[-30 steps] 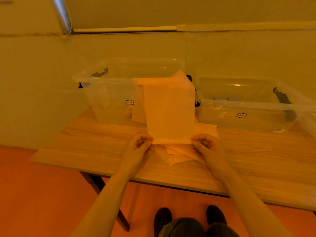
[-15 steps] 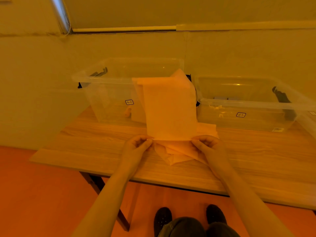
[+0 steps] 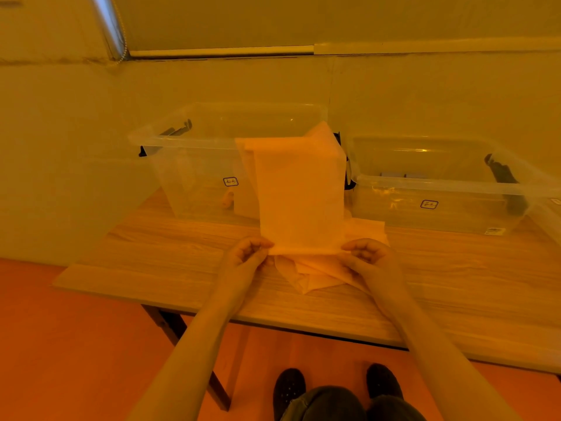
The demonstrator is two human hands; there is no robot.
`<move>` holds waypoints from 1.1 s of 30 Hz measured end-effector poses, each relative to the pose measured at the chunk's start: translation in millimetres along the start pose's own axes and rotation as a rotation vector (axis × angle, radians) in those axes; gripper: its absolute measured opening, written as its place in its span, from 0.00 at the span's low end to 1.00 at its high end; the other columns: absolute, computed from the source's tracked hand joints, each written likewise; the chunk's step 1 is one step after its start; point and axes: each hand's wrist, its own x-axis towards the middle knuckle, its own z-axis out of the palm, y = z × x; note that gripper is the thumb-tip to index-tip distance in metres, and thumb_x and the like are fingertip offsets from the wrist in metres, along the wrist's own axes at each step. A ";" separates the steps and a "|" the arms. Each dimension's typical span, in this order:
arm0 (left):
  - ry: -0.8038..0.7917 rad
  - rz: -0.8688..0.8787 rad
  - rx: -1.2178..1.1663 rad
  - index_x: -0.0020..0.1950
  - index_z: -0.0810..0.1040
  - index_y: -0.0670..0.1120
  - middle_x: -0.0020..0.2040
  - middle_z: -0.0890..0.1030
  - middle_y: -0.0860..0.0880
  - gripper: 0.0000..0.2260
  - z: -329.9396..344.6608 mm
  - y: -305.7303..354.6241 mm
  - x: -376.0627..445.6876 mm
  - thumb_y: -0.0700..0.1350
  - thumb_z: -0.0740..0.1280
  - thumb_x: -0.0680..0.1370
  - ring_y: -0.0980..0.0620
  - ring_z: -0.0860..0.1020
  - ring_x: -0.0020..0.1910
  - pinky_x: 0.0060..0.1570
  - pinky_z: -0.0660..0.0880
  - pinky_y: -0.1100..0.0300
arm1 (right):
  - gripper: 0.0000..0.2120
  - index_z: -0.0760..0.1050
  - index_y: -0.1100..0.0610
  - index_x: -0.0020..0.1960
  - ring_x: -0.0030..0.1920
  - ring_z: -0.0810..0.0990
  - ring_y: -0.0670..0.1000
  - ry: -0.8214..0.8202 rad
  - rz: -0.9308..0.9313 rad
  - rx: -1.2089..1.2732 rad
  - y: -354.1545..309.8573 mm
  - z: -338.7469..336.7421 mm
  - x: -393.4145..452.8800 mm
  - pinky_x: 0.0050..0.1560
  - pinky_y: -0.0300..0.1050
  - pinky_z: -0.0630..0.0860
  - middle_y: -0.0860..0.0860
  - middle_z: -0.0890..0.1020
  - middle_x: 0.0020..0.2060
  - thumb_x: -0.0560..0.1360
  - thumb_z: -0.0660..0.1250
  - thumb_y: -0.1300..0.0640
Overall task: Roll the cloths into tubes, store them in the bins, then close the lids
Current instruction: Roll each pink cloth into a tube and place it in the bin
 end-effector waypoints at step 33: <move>0.082 -0.026 0.125 0.37 0.83 0.55 0.38 0.84 0.49 0.08 -10.1 5.6 -14.3 0.43 0.73 0.73 0.53 0.81 0.40 0.45 0.75 0.56 | 0.04 0.82 0.57 0.48 0.42 0.82 0.43 -0.006 0.001 -0.071 0.9 -0.2 -0.5 0.40 0.35 0.79 0.51 0.83 0.44 0.74 0.69 0.62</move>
